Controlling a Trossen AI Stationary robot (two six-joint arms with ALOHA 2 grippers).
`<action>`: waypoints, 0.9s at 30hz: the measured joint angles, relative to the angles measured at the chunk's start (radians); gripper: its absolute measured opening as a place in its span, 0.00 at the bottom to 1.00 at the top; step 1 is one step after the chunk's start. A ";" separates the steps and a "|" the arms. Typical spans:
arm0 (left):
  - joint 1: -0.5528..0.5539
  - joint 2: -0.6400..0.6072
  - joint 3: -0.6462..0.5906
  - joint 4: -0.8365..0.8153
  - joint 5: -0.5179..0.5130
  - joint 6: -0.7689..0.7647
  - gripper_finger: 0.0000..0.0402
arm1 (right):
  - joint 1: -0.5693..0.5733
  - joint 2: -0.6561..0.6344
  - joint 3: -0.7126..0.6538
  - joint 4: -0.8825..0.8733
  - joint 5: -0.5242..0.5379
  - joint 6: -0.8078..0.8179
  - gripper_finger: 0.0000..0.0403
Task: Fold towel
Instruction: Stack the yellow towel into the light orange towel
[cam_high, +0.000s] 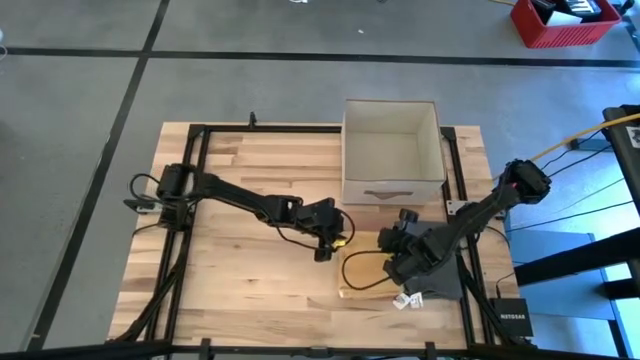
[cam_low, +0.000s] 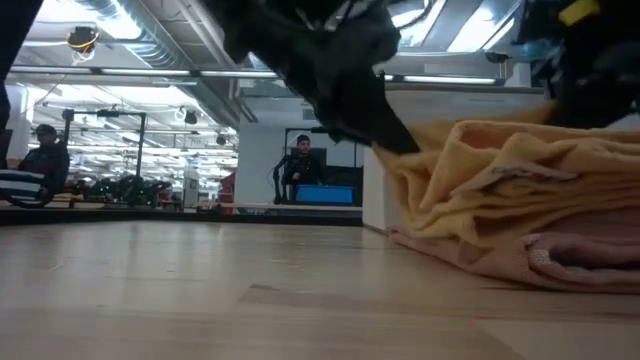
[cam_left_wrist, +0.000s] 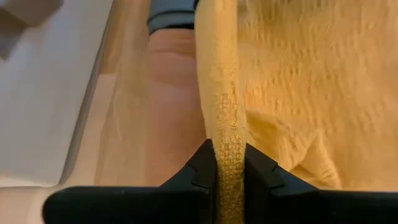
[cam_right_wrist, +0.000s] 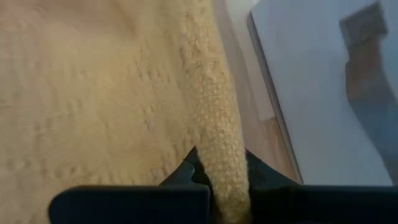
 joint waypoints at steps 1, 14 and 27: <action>0.002 0.010 0.000 0.008 0.000 0.000 0.08 | -0.006 0.000 -0.011 0.002 -0.003 0.000 0.04; 0.053 0.046 -0.001 -0.011 -0.025 0.165 0.09 | -0.016 0.000 -0.043 0.052 0.000 -0.025 0.18; 0.041 0.008 0.052 -0.179 -0.028 0.168 0.48 | -0.016 0.001 0.032 -0.067 -0.123 -0.025 0.45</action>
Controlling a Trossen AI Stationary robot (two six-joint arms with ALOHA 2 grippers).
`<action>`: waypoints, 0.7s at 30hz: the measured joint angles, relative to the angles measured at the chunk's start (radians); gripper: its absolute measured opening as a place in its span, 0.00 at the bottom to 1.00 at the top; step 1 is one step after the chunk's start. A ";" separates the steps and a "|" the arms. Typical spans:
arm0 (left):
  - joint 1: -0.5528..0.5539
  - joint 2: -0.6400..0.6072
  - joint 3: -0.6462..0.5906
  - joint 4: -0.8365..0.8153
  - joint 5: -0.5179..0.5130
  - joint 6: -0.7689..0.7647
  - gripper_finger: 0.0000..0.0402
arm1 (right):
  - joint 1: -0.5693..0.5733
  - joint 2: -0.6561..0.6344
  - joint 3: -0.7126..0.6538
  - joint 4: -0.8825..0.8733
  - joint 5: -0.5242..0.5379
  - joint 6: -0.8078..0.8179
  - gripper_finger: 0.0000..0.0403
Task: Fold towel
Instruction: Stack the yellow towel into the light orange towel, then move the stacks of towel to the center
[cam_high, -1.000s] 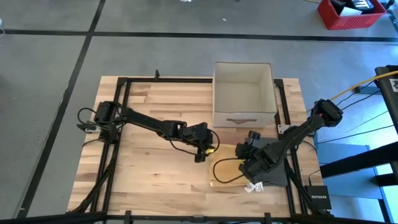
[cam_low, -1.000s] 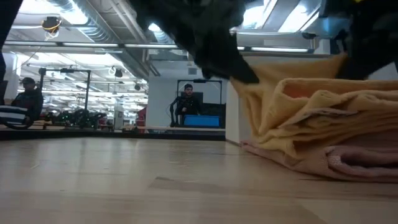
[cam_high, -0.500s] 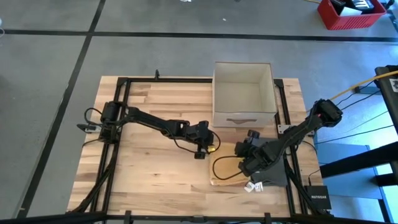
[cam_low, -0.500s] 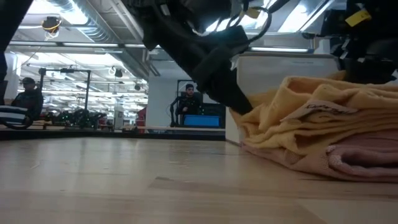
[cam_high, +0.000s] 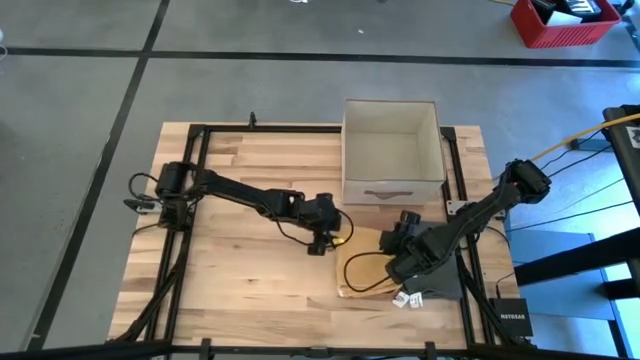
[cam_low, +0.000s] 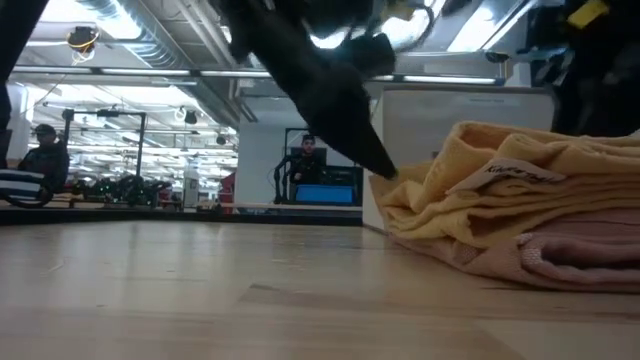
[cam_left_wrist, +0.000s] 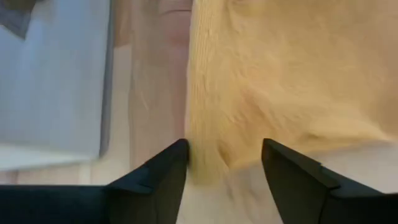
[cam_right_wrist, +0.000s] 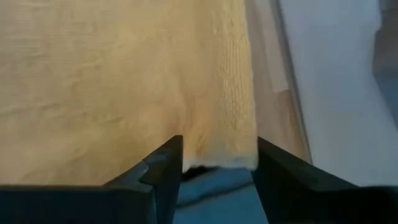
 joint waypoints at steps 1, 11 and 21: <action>-0.005 -0.015 0.008 -0.042 0.001 -0.016 0.50 | 0.001 0.000 0.021 -0.022 -0.020 -0.001 0.46; -0.090 -0.142 0.010 -0.382 -0.001 -0.148 0.52 | 0.000 0.000 0.000 0.322 -0.073 -0.177 0.46; -0.161 -0.141 -0.180 -0.223 0.000 -0.211 0.52 | 0.000 0.000 0.010 0.214 -0.133 -0.129 0.46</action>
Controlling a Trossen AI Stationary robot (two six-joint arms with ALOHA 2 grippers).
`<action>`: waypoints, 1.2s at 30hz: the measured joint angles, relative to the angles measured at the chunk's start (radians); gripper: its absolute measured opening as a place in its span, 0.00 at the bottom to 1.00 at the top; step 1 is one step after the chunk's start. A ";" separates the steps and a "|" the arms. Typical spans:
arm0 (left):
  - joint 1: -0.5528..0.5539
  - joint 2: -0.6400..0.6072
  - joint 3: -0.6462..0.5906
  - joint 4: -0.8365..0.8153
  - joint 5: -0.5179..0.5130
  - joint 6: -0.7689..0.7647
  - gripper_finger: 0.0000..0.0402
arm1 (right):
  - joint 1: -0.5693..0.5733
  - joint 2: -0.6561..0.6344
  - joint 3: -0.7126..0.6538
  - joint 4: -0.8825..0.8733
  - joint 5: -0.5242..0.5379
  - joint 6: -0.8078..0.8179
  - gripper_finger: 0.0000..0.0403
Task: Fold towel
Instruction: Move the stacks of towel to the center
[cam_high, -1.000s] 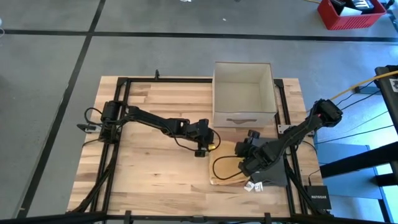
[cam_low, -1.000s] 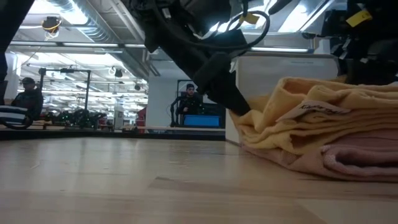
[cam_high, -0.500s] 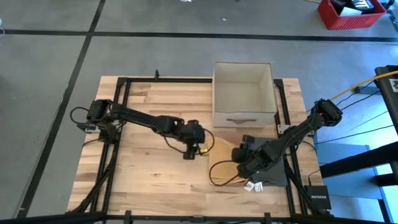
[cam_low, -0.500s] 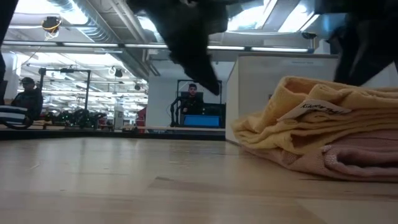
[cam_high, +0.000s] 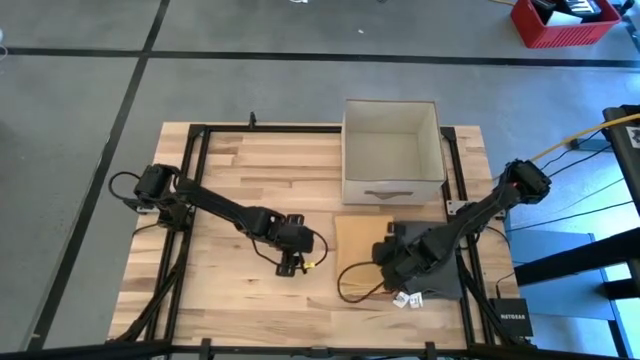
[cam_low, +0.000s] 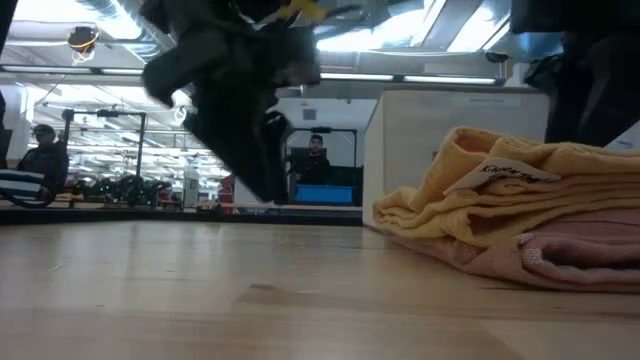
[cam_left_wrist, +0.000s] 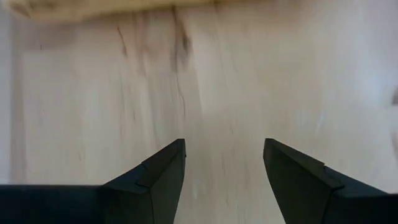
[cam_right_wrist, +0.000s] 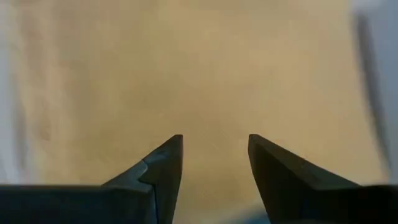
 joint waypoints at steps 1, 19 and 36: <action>-0.002 0.000 -0.010 -0.001 -0.001 -0.003 0.52 | -0.001 0.005 -0.021 0.067 0.000 -0.029 0.46; -0.054 -0.091 -0.023 -0.203 -0.015 -0.138 0.52 | -0.161 0.288 -0.134 0.714 -0.102 -0.226 0.46; -0.235 -0.230 -0.022 -0.400 -0.278 -0.328 0.52 | -0.386 0.546 0.181 0.843 -0.145 -0.564 0.46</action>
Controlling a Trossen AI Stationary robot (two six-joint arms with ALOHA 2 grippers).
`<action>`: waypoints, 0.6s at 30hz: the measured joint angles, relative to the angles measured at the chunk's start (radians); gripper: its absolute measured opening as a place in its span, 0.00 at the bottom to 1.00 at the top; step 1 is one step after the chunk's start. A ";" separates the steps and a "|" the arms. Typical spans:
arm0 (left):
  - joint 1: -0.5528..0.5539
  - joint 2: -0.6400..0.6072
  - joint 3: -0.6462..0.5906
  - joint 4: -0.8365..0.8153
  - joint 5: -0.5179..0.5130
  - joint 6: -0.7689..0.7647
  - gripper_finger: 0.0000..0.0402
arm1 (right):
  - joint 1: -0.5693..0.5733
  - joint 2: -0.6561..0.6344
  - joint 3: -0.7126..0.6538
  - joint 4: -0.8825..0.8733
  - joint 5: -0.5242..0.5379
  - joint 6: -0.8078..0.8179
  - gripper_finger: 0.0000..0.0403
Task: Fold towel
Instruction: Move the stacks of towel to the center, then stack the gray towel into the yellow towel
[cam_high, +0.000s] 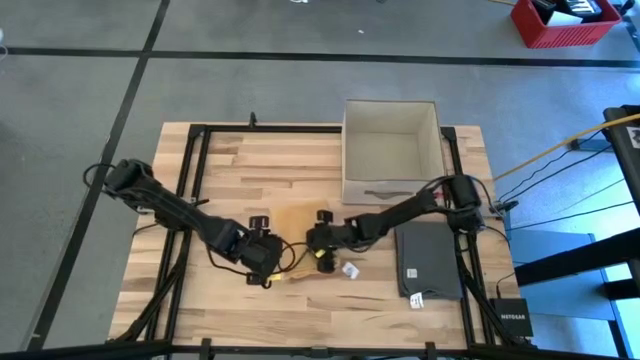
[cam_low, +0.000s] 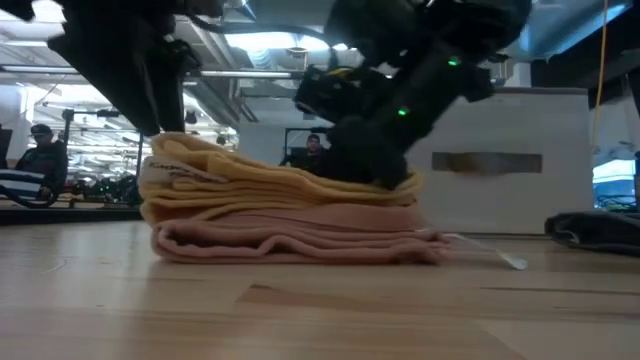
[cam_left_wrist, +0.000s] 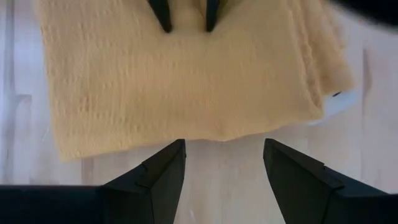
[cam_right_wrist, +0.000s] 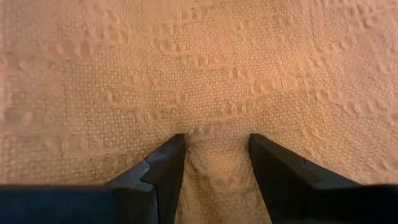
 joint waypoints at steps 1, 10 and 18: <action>-0.005 -0.006 0.000 -0.004 0.000 -0.007 0.52 | -0.006 0.002 0.019 -0.018 -0.013 -0.013 0.46; -0.035 -0.018 0.000 -0.012 -0.002 -0.029 0.52 | -0.001 -0.175 0.177 -0.474 -0.041 0.012 0.46; -0.041 -0.018 0.000 -0.006 -0.002 -0.030 0.52 | 0.108 -0.409 0.096 -0.920 -0.042 0.277 0.46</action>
